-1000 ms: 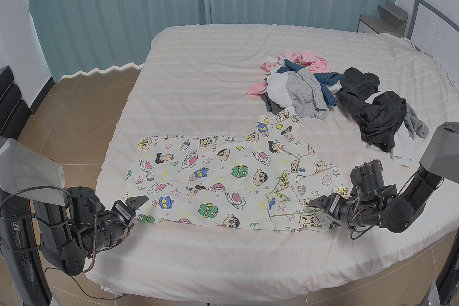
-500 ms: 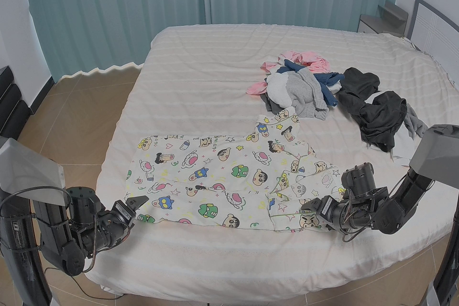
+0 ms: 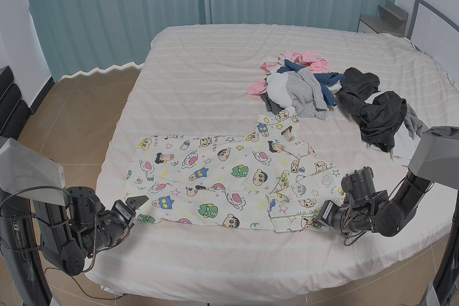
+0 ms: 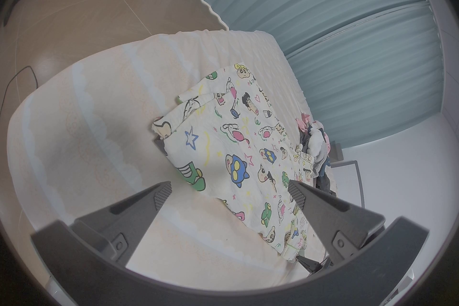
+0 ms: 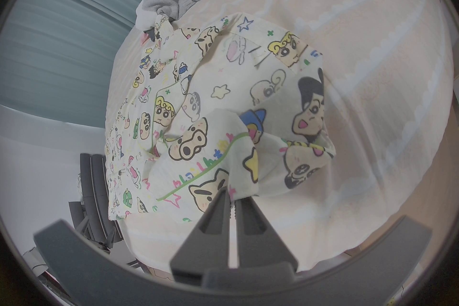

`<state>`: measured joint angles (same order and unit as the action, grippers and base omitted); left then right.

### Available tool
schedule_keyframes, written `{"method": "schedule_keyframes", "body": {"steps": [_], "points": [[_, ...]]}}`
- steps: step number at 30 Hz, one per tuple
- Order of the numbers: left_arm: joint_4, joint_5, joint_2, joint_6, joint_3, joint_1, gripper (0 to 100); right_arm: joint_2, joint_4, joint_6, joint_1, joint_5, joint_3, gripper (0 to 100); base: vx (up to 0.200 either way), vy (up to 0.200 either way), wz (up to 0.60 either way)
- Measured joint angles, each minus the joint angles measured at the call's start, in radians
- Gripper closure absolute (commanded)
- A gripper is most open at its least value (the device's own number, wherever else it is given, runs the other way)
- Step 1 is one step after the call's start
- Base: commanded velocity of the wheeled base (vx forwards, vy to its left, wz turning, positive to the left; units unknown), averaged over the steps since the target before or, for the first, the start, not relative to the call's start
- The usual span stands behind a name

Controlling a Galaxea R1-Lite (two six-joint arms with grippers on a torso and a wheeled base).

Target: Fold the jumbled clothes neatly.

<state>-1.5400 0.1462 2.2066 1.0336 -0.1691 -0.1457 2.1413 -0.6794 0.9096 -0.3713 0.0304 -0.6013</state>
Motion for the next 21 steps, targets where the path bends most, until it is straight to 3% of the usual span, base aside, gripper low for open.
{"method": "schedule_keyframes", "body": {"steps": [21], "points": [[0.000, 0.001, 0.004, 0.000, -0.001, 0.000, 0, -0.039, -0.001, 0.006, -0.061, -0.005, 0.046, 100, 0.000, 0.000, 0.00]]}}
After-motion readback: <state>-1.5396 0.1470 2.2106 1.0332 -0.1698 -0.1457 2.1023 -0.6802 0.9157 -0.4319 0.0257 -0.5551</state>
